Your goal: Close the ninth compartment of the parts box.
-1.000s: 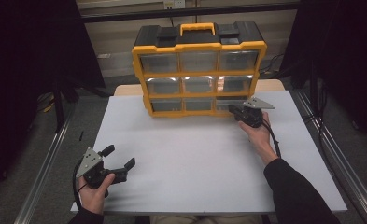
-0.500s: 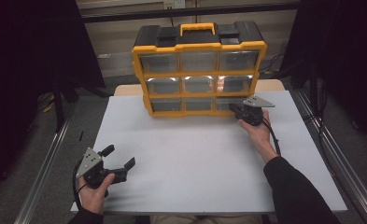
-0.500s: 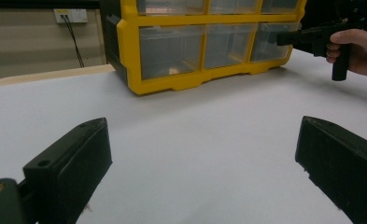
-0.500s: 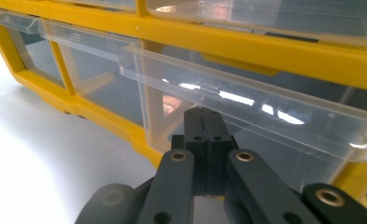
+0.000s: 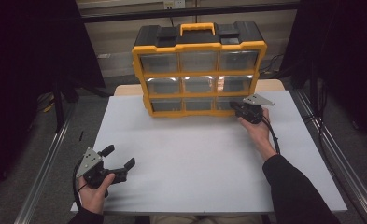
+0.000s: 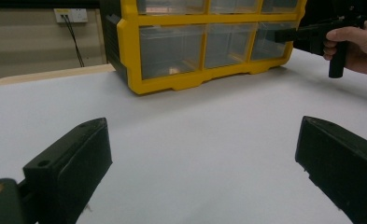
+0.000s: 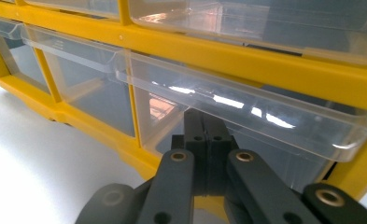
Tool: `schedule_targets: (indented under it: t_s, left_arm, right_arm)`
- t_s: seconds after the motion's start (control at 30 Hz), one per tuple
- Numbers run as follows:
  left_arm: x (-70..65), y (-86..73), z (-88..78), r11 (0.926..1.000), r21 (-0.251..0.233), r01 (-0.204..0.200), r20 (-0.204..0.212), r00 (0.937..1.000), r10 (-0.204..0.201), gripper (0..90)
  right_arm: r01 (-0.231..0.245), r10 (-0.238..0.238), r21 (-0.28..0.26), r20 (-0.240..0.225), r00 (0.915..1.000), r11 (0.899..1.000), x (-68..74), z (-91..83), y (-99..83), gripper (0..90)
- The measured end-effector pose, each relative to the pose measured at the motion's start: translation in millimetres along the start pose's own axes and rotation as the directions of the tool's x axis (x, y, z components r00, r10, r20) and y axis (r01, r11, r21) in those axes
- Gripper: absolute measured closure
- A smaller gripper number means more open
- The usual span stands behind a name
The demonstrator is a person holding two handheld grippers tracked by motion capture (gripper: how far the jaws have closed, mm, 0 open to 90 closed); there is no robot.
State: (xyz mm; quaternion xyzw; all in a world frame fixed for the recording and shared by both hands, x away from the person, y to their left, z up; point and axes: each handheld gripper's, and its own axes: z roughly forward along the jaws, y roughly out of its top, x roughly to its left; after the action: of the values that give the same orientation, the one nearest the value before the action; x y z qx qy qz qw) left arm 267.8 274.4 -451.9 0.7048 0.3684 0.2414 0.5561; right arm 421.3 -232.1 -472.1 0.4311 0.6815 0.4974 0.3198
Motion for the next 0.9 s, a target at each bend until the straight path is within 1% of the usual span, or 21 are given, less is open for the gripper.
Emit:
schedule_targets:
  t_s: [0.2,0.3,0.43,0.6,0.73,0.8,0.83,0.87,0.9]
  left_arm:
    - [0.4,0.0,0.0,1.0000,-0.002,0.001,0.000,1.0000,-0.001,3.4]
    - [0.2,0.1,0.0,1.0000,-0.001,0.001,-0.001,1.0000,-0.001,3.4]
    - [0.4,0.3,0.3,1.0000,-0.001,-0.001,0.001,1.0000,0.001,3.4]
    - [1.0,0.8,0.7,1.0000,0.000,-0.009,0.001,1.0000,0.009,3.4]
    - [1.2,0.5,1.3,1.0000,-0.003,-0.001,-0.001,1.0000,0.001,3.4]
    - [0.9,0.0,1.2,1.0000,0.004,-0.002,-0.005,1.0000,0.002,3.4]
    - [0.1,-0.4,1.8,1.0000,0.001,0.006,-0.007,1.0000,-0.006,3.4]
    - [0.9,-0.2,1.6,0.9999,0.012,-0.008,-0.003,1.0000,0.008,3.4]
    - [0.5,0.1,2.3,1.0000,0.007,-0.003,-0.002,1.0000,0.003,3.4]
  right_arm:
    - [0.006,-0.006,-0.001,0.008,1.0000,1.000,-0.1,2.2,-0.6,90.0]
    - [0.000,0.000,0.002,0.018,0.9998,1.000,-1.0,2.4,-1.0,90.0]
    - [0.010,-0.010,0.001,0.025,0.9996,1.000,-1.2,3.7,-1.3,90.0]
    - [0.003,-0.003,0.001,0.026,0.9996,1.000,-1.7,4.7,-1.6,90.0]
    - [0.011,-0.011,0.006,0.030,0.9995,1.000,-1.9,4.8,-1.1,90.0]
    - [0.011,-0.012,0.006,0.034,0.9994,1.000,-2.5,5.0,-1.0,90.0]
    - [0.007,-0.007,0.006,0.036,0.9993,1.000,-2.6,4.8,-1.1,90.0]
    - [-0.005,0.004,0.005,0.039,0.9992,1.000,-2.3,4.7,-1.4,90.0]
    - [-0.007,0.007,0.004,0.036,0.9993,1.000,-2.4,4.8,-1.6,90.0]
